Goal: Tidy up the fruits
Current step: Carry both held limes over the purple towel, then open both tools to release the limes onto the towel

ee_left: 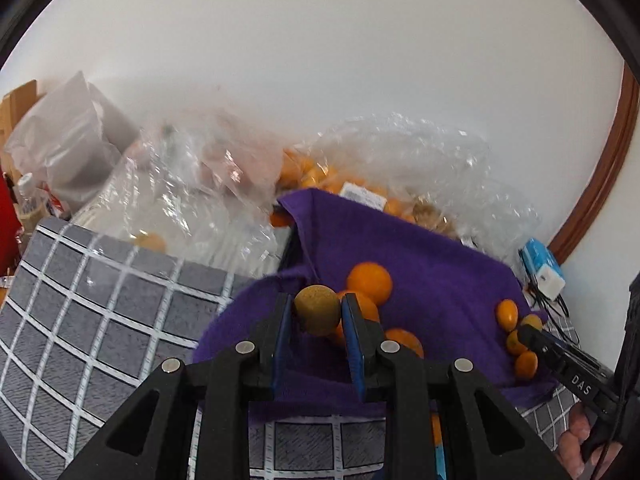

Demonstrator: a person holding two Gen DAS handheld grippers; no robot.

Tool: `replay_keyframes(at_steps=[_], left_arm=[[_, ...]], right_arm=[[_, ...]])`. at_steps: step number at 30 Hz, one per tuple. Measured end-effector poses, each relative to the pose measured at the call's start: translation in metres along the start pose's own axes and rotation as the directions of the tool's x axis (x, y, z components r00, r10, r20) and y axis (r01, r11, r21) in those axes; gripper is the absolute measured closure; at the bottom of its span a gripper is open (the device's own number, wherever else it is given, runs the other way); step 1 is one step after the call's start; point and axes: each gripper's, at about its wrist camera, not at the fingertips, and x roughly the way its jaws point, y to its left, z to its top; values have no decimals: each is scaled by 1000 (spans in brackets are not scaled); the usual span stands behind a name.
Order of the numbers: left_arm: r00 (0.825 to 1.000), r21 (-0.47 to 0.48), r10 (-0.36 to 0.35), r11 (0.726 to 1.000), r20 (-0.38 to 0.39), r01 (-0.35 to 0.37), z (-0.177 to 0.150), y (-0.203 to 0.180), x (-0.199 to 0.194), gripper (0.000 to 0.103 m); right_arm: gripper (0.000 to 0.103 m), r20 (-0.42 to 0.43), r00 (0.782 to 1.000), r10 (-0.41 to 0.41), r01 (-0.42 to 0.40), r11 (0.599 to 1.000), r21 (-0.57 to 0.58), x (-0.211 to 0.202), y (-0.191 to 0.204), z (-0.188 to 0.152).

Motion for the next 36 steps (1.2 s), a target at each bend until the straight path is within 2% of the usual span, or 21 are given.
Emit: replay_keyframes(at_steps=[2,5,13,18,20,22,28,31,36], left_arm=[[1000,34,11,999,3,-11,-4,-6,2,79],[1000,69,27,997,-6,-27,-10,-13,8,79],[997,63,72,996,-42,-70,-15,-9,22,79],[995,91,100,991,-18,-98,-18,-12,22,79],[995,91,96,991,-16,-94,-18,-12,23,79],[996,80,85,993,-17,-83,-17,-10,22,79],[998,74,64,995,-20,-63,-17,-7,21,79],[998,83,54,995,-22,-52,-17,-9,19,74],[998,99,53,994,28,-55,-14,-11,6,71]], right_arm=[[75,-17,1000,23,-23,1000,-9,4,2,-5],[75,-47,999,0,-2,1000,-28,13,5,-11],[75,-89,996,21,-23,1000,-17,20,6,-16],[74,-84,996,13,-15,1000,-20,18,8,-18],[70,-78,997,12,-13,1000,-19,16,8,-17],[59,-65,998,5,-7,1000,-19,13,7,-16],[58,-24,1000,-2,2,1000,-15,1,6,-13],[58,-5,1000,-6,5,1000,-20,-6,7,-12],[58,24,1000,-2,3,1000,-31,-18,11,-11]])
